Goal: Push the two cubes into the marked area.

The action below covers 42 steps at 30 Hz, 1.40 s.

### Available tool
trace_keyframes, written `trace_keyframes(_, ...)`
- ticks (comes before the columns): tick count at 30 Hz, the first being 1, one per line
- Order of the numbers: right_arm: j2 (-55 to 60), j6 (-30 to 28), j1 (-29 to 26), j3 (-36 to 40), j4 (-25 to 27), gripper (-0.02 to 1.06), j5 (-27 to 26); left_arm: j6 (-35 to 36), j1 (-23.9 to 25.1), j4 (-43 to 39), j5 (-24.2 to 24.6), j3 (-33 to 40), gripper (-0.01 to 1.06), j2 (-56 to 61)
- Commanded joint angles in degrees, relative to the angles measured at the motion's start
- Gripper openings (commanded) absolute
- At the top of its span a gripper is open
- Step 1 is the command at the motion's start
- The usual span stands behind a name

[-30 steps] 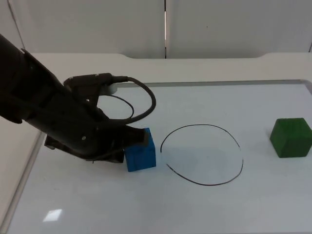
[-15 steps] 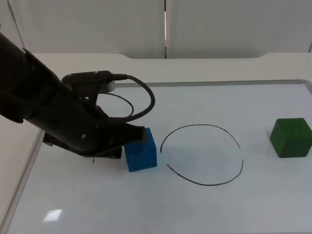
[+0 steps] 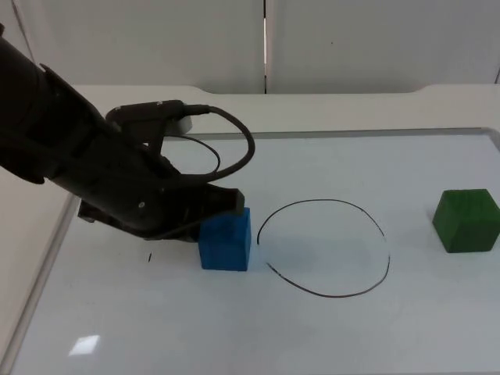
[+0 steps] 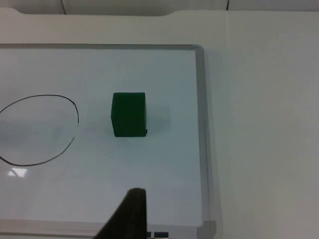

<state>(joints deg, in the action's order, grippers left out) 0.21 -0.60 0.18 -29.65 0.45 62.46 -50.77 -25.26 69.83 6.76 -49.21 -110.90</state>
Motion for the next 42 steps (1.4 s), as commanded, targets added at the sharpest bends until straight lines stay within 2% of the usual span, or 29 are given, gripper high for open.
trace_keyframes(1, -0.2, -0.3, -0.3, 0.1, 0.1, 1.05, -0.6, 0.1, -0.4, 0.6, 1.1, -0.3, 0.0, 0.0)
trace_keyframes(15, -0.2, -0.3, -0.3, 0.1, 0.1, 1.05, -0.6, 0.2, -1.7, 0.2, 1.5, -0.3, 0.0, 0.0)
trace_keyframes(35, -0.2, -0.3, -0.3, 0.1, 0.1, 1.05, -0.6, 0.2, -1.7, -0.2, 6.3, -0.3, 0.0, 0.0)
trace_keyframes(42, -0.2, -0.3, -0.3, 0.1, 0.1, 1.05, -0.6, 0.2, -1.7, 0.2, 6.2, -0.3, 0.0, 0.0)
